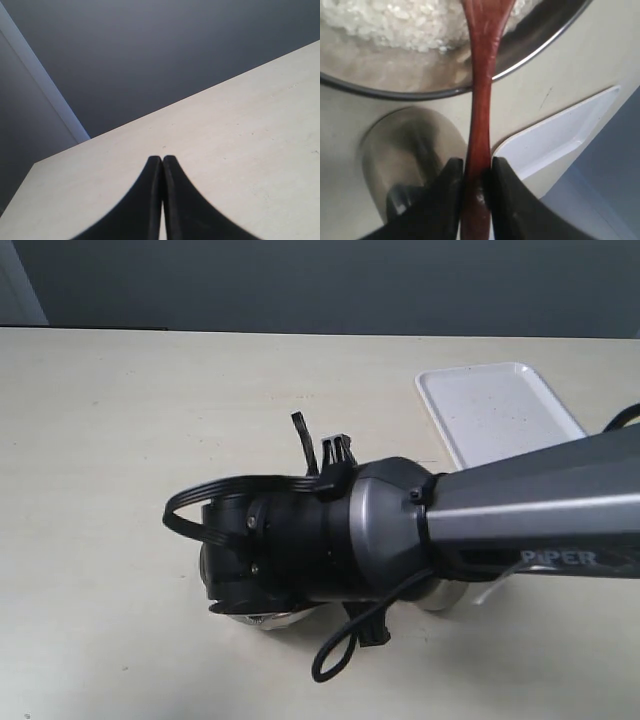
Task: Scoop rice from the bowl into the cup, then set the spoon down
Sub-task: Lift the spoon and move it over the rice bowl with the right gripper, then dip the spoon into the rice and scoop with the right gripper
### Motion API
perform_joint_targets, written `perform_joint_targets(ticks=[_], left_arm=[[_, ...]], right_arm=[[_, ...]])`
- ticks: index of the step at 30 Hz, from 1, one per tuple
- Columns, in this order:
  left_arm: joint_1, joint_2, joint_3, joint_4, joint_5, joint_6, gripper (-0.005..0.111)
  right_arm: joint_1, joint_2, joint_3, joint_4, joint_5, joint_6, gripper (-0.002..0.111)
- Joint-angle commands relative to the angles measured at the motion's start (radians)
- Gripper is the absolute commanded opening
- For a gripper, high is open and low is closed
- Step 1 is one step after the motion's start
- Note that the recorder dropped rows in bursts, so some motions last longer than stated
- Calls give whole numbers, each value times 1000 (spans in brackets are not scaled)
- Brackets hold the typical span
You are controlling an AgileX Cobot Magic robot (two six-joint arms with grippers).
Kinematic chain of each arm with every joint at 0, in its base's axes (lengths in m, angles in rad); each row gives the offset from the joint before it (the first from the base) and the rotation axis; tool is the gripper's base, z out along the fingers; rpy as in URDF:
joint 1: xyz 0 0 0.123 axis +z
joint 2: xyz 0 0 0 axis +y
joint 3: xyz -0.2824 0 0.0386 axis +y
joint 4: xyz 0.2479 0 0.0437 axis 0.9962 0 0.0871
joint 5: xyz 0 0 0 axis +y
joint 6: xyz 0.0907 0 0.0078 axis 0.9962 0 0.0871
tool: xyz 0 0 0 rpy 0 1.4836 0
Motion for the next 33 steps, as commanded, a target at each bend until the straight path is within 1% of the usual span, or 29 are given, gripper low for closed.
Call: perform_joint_targets(ticks=[1,8,13,16,24,33], left_arm=[[-1,-5,-5,0,-7,-8,0],[-1,-5,-5,0,-7,-8,0],[-1,-5,-5,0,-7,-8,0],[-1,-5,-5,0,-7,-8,0],[-1,-5,-5,0,-7,-8,0],[-1,-5,-5,0,-7,-8,0]], right_arm=[[2,-1,-8,18,5,-28,-1],[2,-1,-40,43,5,-40,-1],[2,-1,-40,131,5,-99,-1],[2,-1,-40,116,5,-99,-1],[-1,-1,-48,155,5,-106,-1],[-49,-9,-48,233,5,-110,-1]])
